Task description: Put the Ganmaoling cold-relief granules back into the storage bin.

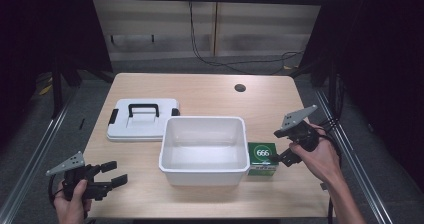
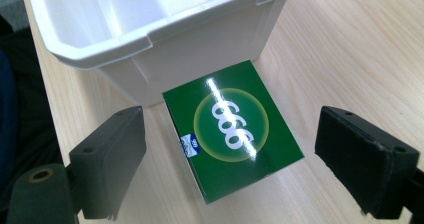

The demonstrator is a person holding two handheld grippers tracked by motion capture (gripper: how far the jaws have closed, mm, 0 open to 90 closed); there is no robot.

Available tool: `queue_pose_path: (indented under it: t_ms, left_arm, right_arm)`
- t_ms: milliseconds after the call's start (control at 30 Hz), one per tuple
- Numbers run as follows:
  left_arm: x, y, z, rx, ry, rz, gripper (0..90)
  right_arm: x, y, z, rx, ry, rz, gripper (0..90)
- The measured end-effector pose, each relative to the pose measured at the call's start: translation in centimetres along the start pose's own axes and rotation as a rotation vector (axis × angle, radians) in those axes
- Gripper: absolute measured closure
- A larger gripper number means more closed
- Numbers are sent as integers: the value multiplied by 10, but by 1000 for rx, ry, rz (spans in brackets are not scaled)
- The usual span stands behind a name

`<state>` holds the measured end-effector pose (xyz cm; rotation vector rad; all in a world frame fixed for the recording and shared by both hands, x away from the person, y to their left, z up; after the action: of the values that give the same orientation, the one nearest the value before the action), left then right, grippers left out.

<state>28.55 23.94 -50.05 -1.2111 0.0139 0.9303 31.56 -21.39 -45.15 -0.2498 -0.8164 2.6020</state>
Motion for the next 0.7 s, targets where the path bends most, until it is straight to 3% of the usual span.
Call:
queue_pose_path:
  t_ms: [233,367,400,500,700]
  left_arm:
    - [0,0,0,1,1,-2,180]
    - [0,0,0,4,0,-4,179]
    - [-1,0,0,5,1,-6,179]
    - [-1,0,0,6,1,-7,180]
    - [-1,0,0,5,1,-4,180]
  right_arm:
    - [-1,-5,-5,51,-27,58,103]
    - [-1,-5,-12,113,-48,90,91]
    - [-1,-2,-17,159,-58,112,85]
    - [-2,-1,-21,172,-65,125,78]
    - [-1,9,-32,251,-112,147,78]
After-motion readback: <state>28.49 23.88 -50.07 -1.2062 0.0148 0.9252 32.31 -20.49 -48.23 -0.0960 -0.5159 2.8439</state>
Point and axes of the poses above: each handheld gripper's, and its own axes: z roughly backward along the jaws, y roughly out of its underside, x roughly to its left, the point moved 10 cm from there along -z, roughly forward along the jaws, and after that the axes turned 6 degrees about z, right-handed, at the moved point
